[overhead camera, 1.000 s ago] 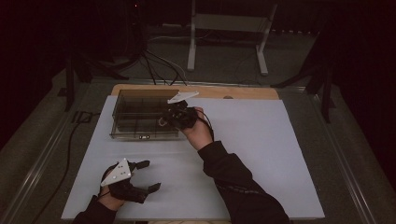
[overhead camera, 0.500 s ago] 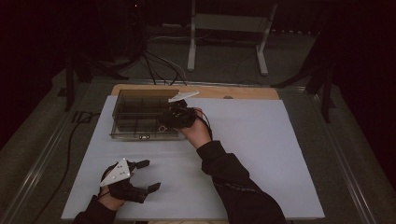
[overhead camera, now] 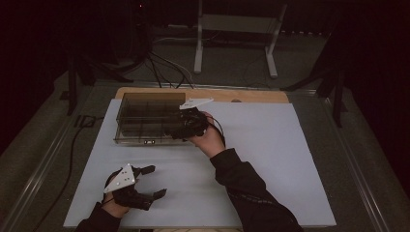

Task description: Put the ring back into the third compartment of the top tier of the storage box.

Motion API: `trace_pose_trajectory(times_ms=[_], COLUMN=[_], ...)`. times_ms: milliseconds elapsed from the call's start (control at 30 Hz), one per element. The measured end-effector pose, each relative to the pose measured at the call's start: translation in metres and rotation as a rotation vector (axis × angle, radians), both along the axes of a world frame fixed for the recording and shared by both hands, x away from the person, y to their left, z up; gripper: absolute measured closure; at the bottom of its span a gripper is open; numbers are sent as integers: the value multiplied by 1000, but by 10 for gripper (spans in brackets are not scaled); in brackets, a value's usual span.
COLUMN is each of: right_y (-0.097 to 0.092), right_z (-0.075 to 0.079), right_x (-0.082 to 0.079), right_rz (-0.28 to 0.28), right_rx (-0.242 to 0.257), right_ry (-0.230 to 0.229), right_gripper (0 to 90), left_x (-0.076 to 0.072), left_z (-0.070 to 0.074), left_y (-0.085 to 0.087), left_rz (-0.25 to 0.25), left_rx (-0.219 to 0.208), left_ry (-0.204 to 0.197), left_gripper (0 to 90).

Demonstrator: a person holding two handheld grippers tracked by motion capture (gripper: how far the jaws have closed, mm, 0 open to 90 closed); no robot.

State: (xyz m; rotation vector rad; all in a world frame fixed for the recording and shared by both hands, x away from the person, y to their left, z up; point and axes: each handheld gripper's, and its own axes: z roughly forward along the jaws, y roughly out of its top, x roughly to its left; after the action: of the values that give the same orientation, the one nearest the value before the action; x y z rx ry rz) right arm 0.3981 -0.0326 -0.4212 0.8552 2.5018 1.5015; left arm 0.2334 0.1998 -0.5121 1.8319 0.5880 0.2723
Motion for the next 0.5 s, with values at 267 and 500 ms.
trace_pose_trajectory(times_ms=[267, 500], right_y=[-14, -28], right_z=[-1, -1], right_x=[-7, -11], right_rz=[24, 42], right_rx=[30, 7], right_ry=[-17, -31], right_gripper=[53, 0], left_x=[1, 1], left_z=[0, -1], left_y=[0, -2], left_rz=[4, 3], left_rx=[-4, 5], left_ry=[1, 9], left_gripper=[103, 103])
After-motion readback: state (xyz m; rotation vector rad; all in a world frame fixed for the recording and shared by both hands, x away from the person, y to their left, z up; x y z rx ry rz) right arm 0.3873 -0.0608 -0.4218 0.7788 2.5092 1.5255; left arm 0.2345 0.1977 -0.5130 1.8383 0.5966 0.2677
